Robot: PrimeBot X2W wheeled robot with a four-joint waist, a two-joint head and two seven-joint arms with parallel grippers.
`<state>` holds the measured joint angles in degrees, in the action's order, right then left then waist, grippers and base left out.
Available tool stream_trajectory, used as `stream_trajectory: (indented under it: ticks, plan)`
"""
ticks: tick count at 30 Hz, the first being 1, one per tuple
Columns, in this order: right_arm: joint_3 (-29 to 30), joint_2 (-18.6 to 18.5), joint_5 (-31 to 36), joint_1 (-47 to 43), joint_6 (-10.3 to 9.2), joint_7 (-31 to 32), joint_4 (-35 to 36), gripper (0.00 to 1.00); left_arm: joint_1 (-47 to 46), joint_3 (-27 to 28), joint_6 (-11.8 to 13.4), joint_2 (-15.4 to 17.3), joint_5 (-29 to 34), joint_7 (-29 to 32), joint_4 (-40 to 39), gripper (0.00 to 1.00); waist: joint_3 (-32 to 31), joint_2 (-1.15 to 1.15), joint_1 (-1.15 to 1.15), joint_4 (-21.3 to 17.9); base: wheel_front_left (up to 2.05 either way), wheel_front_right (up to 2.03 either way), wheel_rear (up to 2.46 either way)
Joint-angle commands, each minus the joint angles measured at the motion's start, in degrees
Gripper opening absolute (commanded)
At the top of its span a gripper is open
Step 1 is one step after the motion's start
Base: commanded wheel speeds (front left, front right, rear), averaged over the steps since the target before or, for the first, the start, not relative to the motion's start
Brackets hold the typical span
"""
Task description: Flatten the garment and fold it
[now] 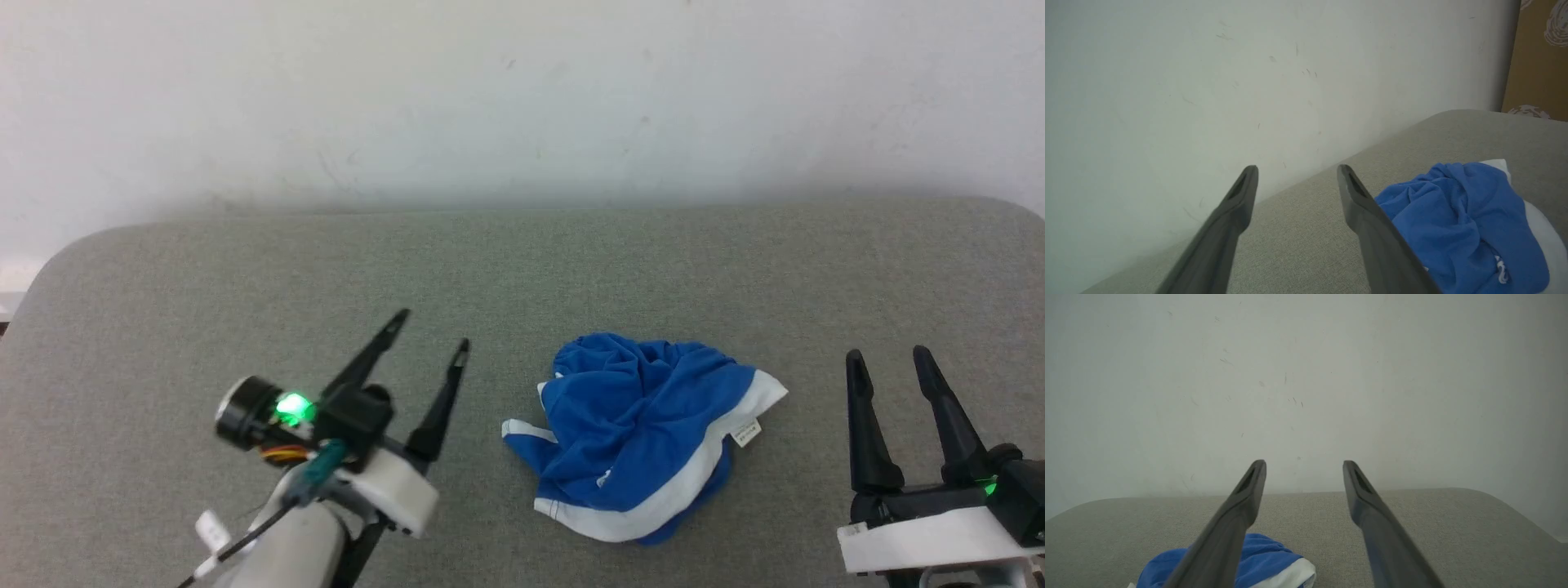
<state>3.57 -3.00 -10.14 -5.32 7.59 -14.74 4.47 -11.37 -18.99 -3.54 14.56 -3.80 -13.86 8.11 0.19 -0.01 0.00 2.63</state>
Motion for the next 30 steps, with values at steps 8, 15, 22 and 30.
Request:
stream_trajectory:
  ticks: [8, 15, 22, 30]
  plan:
    - [0.74, 0.13, -0.29, 0.41, -0.10, -0.26, 0.46, 1.00, -7.35, -16.63, -3.88, 2.48, -2.59, 17.08, 3.40, 1.00, 2.62, 0.01, 0.00, -1.80, 0.00, 0.00, 0.00]
    - [1.36, 0.13, -0.41, 2.27, -0.10, -0.26, 0.87, 1.00, -14.44, -34.60, -3.93, 8.95, -13.61, 28.75, 2.27, 1.00, 6.11, 0.01, 0.00, -3.25, 0.00, 0.00, 0.00]
    - [0.93, 0.13, -0.50, 4.27, -0.10, -0.26, 1.08, 1.00, -21.73, -46.56, -3.93, 12.62, -22.78, 35.67, 3.28, 1.00, 8.93, 0.01, 0.00, -5.06, 0.00, 0.00, 0.00]
    - [1.10, 0.13, -0.52, 5.61, -0.10, -0.26, 1.25, 1.00, -26.69, -53.33, -3.94, 12.82, -25.32, 36.68, 10.20, 0.47, 10.73, 0.01, 0.00, -6.01, 0.00, 0.00, 0.00]
